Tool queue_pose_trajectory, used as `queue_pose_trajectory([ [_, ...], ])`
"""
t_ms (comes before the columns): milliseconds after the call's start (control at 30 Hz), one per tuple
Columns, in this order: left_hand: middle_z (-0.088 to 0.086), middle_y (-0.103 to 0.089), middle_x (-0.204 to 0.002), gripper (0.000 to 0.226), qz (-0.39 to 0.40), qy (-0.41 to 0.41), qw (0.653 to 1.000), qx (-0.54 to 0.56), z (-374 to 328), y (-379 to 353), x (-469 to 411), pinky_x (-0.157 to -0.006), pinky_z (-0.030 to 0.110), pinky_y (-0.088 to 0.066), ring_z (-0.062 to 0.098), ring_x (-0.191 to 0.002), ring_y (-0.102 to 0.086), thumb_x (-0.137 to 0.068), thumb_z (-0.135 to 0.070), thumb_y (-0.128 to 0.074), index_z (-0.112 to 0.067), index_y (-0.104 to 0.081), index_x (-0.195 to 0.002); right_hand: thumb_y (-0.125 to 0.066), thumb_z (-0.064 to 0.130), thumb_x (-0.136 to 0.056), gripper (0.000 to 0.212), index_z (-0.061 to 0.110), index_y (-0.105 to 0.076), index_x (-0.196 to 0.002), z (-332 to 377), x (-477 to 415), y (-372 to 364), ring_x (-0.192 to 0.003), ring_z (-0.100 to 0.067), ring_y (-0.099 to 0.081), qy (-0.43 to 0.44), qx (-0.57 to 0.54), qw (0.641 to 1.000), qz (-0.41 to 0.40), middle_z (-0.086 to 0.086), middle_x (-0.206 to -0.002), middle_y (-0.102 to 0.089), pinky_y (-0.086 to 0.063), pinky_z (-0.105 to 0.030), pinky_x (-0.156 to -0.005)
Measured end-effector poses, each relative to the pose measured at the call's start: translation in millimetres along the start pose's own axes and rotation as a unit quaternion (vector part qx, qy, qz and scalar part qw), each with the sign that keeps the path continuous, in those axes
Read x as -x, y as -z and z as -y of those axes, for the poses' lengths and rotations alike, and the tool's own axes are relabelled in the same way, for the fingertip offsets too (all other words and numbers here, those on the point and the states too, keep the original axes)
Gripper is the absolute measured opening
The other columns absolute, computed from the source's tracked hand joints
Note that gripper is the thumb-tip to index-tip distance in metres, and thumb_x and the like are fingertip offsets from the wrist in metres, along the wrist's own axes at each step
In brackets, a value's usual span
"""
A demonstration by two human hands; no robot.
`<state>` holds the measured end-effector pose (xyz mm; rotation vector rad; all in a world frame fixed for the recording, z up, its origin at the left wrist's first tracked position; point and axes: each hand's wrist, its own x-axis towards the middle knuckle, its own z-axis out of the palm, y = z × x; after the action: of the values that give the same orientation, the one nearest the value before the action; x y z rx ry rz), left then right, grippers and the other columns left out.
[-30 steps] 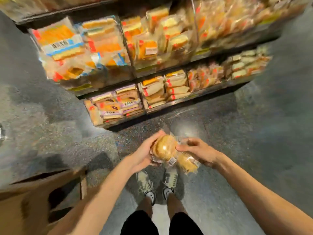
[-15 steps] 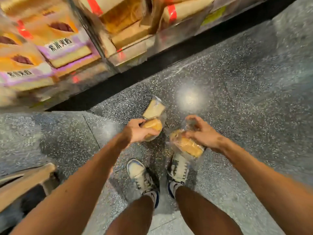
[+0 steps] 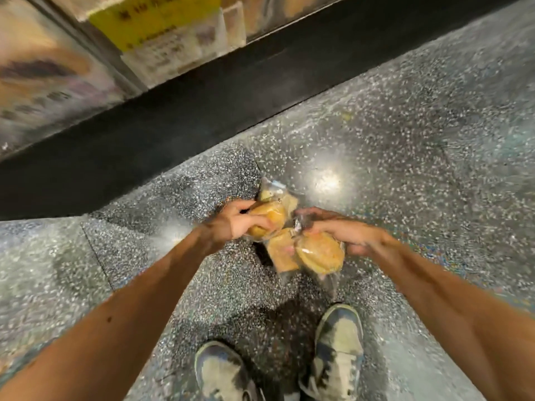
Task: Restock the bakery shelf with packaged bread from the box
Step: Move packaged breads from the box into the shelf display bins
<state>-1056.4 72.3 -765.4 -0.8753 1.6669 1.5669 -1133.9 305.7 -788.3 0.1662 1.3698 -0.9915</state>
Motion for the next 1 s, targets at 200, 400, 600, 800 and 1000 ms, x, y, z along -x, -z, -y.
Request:
queue_pose_trajectory([
  [200,0.001,-0.074,-0.085,0.029,0.079,0.056,0.993,0.06,-22.9,7.1,40.6,-0.05,0.018,-0.046,0.012,-0.066,-0.069,-0.077,-0.005,-0.074,-0.008,-0.067,-0.105,-0.084,0.035,-0.064,0.074,0.034,-0.057,-0.133,15.7,32.6,-15.7,-0.12,-0.025,-0.061,0.003,0.031,0.999,0.013,-0.001,-0.136,-0.06,-0.046,-0.052,-0.106],
  [400,-0.005,-0.076,-0.075,0.022,0.091,0.073,0.982,0.145,-69.4,20.3,175.8,-0.056,0.015,-0.049,0.014,-0.074,-0.071,-0.076,-0.008,-0.078,-0.01,-0.064,-0.093,-0.07,0.009,-0.079,0.067,0.018,-0.048,-0.142,74.6,174.1,-63.6,-0.124,-0.022,-0.059,0.011,0.034,0.999,0.041,-0.001,-0.144,-0.053,-0.053,-0.043,-0.097],
  [600,0.007,-0.062,-0.127,0.1,0.075,0.027,0.983,0.165,-179.4,44.4,380.9,-0.095,0.034,-0.048,0.02,-0.105,-0.065,-0.038,-0.033,-0.097,-0.009,-0.057,-0.127,-0.068,0.005,-0.083,0.058,0.02,-0.054,-0.136,203.5,387.2,-134.7,-0.098,-0.019,-0.07,0.032,0.096,0.993,0.052,-0.008,-0.134,-0.061,-0.057,-0.024,-0.069],
  [800,-0.011,-0.072,-0.068,0.013,0.012,-0.123,0.984,0.129,-340.2,91.7,620.4,-0.062,0.019,-0.051,0.001,-0.062,-0.066,-0.075,-0.012,-0.078,-0.021,-0.07,-0.073,-0.065,0.006,-0.07,0.051,0.009,-0.063,-0.121,369.0,597.2,-219.9,-0.096,-0.018,-0.067,0.129,0.153,0.979,0.036,-0.007,-0.112,-0.07,-0.056,-0.027,-0.079],
  [1000,-0.019,-0.068,-0.063,0.019,-0.09,-0.313,0.945,0.033,-450.2,151.1,803.8,-0.062,0.01,-0.046,-0.004,-0.066,-0.063,-0.064,-0.016,-0.078,-0.02,-0.068,-0.08,-0.066,0.01,-0.069,0.05,0.004,-0.064,-0.118,509.7,747.7,-296.0,-0.103,-0.012,-0.063,0.294,0.286,0.912,0.029,-0.003,-0.113,-0.07,-0.048,-0.026,-0.092],
])
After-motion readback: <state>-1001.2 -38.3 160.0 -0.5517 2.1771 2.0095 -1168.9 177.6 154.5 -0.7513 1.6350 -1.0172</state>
